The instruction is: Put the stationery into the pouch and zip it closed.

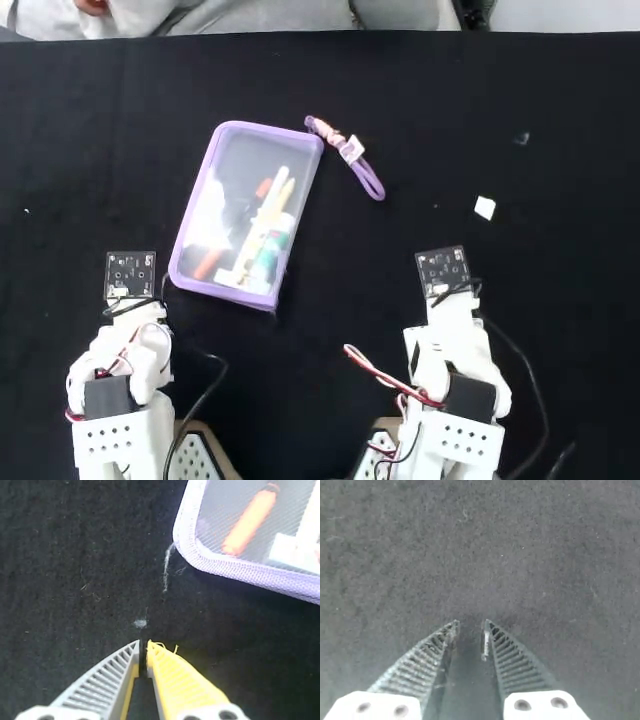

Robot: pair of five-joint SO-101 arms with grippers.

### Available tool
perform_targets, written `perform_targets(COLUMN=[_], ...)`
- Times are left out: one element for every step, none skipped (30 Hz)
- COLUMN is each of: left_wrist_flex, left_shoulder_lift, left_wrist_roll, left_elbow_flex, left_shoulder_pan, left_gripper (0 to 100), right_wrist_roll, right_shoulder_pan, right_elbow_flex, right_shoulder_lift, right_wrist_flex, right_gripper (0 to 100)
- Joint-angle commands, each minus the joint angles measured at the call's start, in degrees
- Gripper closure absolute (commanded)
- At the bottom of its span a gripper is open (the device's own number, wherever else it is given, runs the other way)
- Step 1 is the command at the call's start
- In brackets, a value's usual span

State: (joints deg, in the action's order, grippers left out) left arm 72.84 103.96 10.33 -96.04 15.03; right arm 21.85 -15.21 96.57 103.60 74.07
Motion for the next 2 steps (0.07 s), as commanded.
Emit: perform_targets(left_wrist_flex=[0.1,0.1], left_shoulder_lift=[0.1,0.1], left_wrist_roll=[0.5,0.5], left_elbow_flex=[-1.3,-1.3], left_shoulder_pan=[0.4,0.4], left_gripper=[97,97], right_wrist_roll=[-0.3,-0.3], right_shoulder_pan=[-0.9,-0.9], right_elbow_flex=[-0.1,-0.1], right_shoulder_lift=[4.9,4.9], right_wrist_flex=[0.8,0.8], right_gripper=[92.4,92.4])
